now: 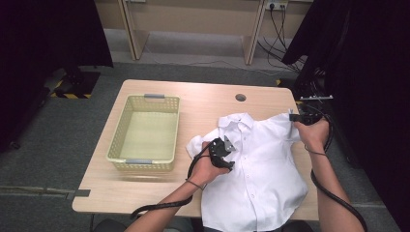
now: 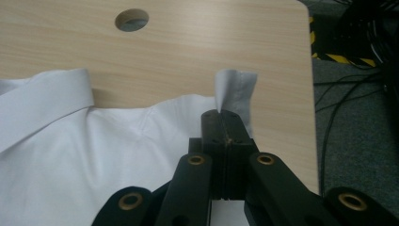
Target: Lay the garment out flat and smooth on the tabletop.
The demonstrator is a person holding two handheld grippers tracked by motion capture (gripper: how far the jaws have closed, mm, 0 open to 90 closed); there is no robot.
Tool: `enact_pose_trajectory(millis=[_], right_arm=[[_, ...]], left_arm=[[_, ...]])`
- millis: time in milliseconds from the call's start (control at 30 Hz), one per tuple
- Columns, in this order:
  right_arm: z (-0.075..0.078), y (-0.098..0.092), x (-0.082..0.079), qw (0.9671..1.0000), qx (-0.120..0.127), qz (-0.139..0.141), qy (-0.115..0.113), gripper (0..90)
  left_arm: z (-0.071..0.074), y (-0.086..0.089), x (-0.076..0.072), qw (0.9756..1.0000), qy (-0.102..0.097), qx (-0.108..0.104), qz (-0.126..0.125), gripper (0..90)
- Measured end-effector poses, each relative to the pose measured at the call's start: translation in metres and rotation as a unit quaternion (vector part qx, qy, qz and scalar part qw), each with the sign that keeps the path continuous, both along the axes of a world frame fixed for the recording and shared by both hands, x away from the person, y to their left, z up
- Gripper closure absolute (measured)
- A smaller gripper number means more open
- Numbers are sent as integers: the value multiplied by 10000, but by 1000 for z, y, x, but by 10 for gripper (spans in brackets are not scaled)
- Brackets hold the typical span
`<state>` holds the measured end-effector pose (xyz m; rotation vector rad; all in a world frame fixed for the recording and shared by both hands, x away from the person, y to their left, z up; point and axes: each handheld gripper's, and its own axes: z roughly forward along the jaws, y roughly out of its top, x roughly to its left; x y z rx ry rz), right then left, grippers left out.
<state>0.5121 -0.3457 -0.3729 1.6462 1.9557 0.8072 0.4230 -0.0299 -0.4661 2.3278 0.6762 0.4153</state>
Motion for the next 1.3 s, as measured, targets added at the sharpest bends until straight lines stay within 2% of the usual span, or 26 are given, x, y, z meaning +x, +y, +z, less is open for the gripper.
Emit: enact_pose_trajectory(millis=[133,167,300,367,433,533,600,700,767,833,967,1033,1300], right_arm=[[0,-12,-4,9998,-45,-180,3,898],[-2,-14,-5,9997,-100,-221,71,897],[-21,-18,-6,9978,-353,-205,513,875],[-32,-20,-7,9963,-384,-155,751,821],[-36,-21,-9,9957,-516,-195,740,757],[-32,-22,-16,9973,-448,-189,547,714],[-29,-21,-22,9980,-399,-77,479,701],[-34,-17,-31,9971,-306,183,668,670],[-42,-13,-37,9951,-331,378,852,651],[-51,-10,-42,9934,-251,495,1008,633],[-61,-7,-48,9929,-237,541,1030,621],[-64,-7,-49,9926,-340,564,1019,620],[-72,-11,-58,9914,-422,581,1093,625]], left_arm=[[0,-1,0,10000,8,-11,-12,314],[0,-2,0,10000,14,-6,-15,314],[1,-2,1,10000,12,16,-30,315],[1,-2,1,10000,15,6,-15,314],[1,-1,1,10000,23,-13,-4,314],[2,1,2,10000,16,-39,31,314],[3,3,2,10000,21,-66,50,313],[3,7,3,9999,28,-76,90,312],[4,9,3,9998,25,-117,133,312],[4,11,4,9998,26,-108,163,312],[3,12,6,9998,36,-82,194,312],[3,13,7,9998,49,-56,202,313],[3,17,13,9996,86,7,266,318]])
